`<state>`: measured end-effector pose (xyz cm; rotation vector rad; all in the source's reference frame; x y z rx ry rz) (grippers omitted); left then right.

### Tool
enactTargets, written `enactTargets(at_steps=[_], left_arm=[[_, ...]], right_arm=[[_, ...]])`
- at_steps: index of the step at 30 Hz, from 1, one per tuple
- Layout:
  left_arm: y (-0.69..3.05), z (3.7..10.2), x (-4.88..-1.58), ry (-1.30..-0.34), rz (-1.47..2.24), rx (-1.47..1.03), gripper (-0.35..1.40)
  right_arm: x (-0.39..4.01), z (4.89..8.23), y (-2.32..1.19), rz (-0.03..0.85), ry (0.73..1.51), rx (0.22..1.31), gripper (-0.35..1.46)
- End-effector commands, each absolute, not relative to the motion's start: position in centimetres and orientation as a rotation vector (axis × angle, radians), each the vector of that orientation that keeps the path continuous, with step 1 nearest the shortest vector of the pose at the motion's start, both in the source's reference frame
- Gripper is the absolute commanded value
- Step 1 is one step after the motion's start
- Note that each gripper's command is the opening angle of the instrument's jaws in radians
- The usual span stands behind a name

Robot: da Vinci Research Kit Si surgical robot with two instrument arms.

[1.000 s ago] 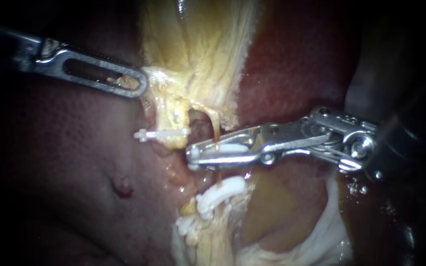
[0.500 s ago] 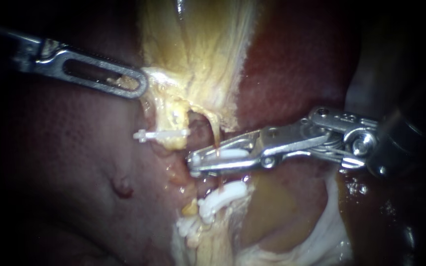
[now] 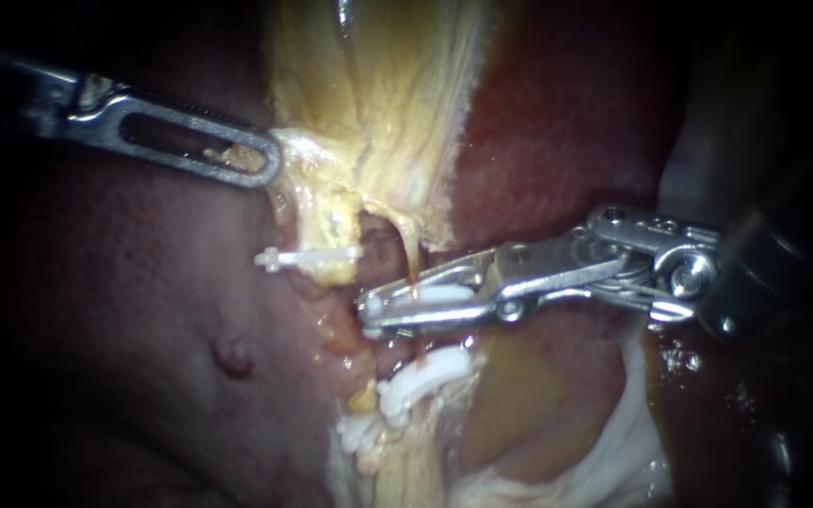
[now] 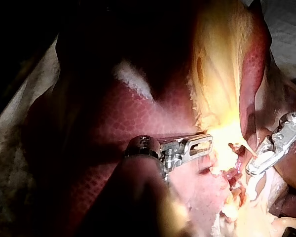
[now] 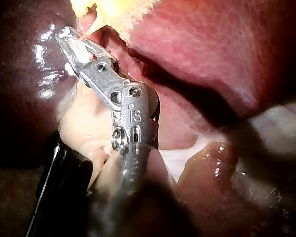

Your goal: Clipping third clip right tube

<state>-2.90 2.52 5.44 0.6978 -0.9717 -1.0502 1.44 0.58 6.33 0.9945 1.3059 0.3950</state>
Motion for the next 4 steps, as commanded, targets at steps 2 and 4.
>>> enactTargets(at_steps=[2, 4], left_arm=[[2.52, 5.44, -2.9, -0.972, -1.051, 0.698, -0.35], [2.52, 5.44, -2.9, -0.972, -1.051, 0.698, -0.35]], right_arm=[[1.44, 6.33, 0.58, 0.395, 1.306, 0.994, -0.35], [1.44, 6.33, 0.58, 0.395, 1.306, 0.994, -0.35]])
